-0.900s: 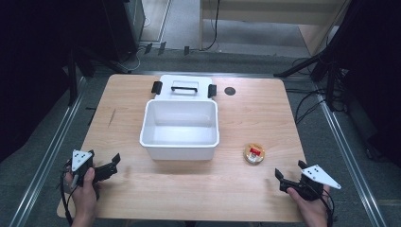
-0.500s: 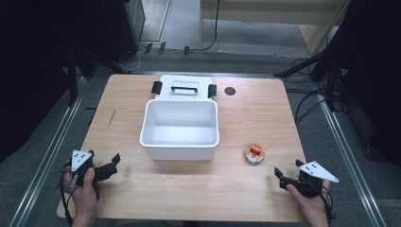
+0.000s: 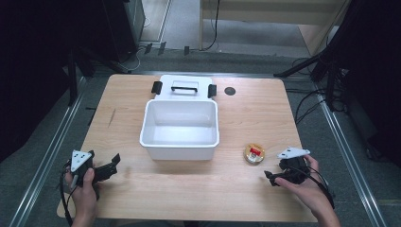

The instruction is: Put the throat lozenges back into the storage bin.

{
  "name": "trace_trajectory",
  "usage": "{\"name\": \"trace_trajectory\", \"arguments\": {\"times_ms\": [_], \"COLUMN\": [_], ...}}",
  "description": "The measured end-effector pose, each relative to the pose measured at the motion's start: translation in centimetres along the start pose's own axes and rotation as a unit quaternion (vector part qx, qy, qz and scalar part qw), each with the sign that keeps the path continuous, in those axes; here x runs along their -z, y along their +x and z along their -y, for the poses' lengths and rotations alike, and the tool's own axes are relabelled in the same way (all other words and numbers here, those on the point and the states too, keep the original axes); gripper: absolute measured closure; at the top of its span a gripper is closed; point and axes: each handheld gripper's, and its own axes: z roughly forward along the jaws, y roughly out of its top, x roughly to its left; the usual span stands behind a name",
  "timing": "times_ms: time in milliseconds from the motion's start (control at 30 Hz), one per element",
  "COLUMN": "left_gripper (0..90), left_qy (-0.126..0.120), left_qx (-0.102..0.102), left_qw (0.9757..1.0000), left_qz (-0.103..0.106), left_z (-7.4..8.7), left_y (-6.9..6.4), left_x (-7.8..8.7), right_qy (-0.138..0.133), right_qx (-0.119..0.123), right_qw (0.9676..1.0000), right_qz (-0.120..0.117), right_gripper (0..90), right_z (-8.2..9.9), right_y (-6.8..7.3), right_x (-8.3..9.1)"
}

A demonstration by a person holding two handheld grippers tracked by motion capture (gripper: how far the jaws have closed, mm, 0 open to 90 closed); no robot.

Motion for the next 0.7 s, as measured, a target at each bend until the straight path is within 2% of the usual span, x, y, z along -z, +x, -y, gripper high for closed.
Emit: {"name": "trace_trajectory", "arguments": {"times_ms": [100,267,500,700], "left_gripper": [0.0,0.0,0.0,0.0], "left_qy": [0.000,-0.002,-0.003,-0.002], "left_qx": [0.000,0.003,0.004,0.002], "left_qw": [1.0000,1.0000,1.0000,1.0000], "left_qz": [0.000,0.000,0.000,0.000], "left_z": [0.0,0.0,0.0,0.0], "left_y": [0.0,0.0,0.1,0.0], "left_x": [0.0,0.0,0.0,0.0], "right_qy": [0.041,0.092,0.137,0.175], "right_qx": [0.021,0.044,0.062,0.082], "right_qw": [0.9988,0.9944,0.9878,0.9799], "right_qz": [-0.013,-0.027,-0.038,-0.051], "right_gripper": [13.5,13.4,13.3,13.2], "right_z": [-1.2,-3.4,-5.5,-7.2], "right_y": [0.3,0.7,0.7,0.8], "right_x": [-0.3,-0.6,-1.0,-1.6]}}
